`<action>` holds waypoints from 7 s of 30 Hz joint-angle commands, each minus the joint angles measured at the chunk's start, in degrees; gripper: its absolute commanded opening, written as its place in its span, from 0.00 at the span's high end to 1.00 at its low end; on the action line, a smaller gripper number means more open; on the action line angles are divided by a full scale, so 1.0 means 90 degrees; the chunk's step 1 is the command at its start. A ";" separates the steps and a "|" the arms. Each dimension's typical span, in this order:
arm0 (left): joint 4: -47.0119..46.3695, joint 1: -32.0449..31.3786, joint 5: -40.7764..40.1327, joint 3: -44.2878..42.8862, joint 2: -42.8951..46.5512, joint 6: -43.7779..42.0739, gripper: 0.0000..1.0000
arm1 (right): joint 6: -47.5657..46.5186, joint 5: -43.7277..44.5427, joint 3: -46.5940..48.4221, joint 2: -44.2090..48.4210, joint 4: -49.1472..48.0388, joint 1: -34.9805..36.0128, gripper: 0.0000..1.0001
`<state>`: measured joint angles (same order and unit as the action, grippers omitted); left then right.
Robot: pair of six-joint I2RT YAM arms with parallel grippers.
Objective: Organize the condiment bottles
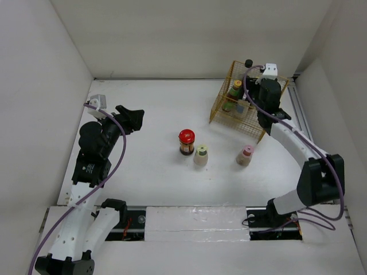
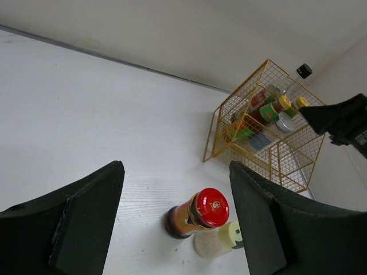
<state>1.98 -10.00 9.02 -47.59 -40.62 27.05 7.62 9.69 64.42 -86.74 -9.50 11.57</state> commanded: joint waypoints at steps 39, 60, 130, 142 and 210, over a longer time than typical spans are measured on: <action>-0.0327 0.0017 0.0141 -0.0005 0.0099 -0.0076 0.18 | -0.0426 -0.0647 -0.0762 -0.0665 -0.0478 0.3958 0.18; -0.0327 0.0017 0.0258 -0.0005 0.0295 -0.0076 0.19 | -0.0465 0.0513 -0.0889 0.2244 -0.1213 0.2183 0.53; -0.0386 -0.0041 0.0317 -0.0005 0.0051 -0.0076 0.19 | 0.0101 -0.0050 -0.1425 0.2479 -0.1650 0.0382 0.88; -0.0386 -0.0041 0.0317 0.0054 0.0178 -0.0076 0.19 | -0.0446 0.0121 -0.2109 0.1933 -0.0480 0.4045 0.02; -0.0327 -0.0041 0.0317 -0.0005 -0.0076 -0.0076 0.19 | -0.0192 -0.0071 0.0322 -0.1036 -0.0273 0.1107 0.43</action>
<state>1.56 -10.15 11.79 -47.57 -41.52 27.03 6.22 8.38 64.66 -96.18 -8.40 21.37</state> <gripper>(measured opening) 0.813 0.572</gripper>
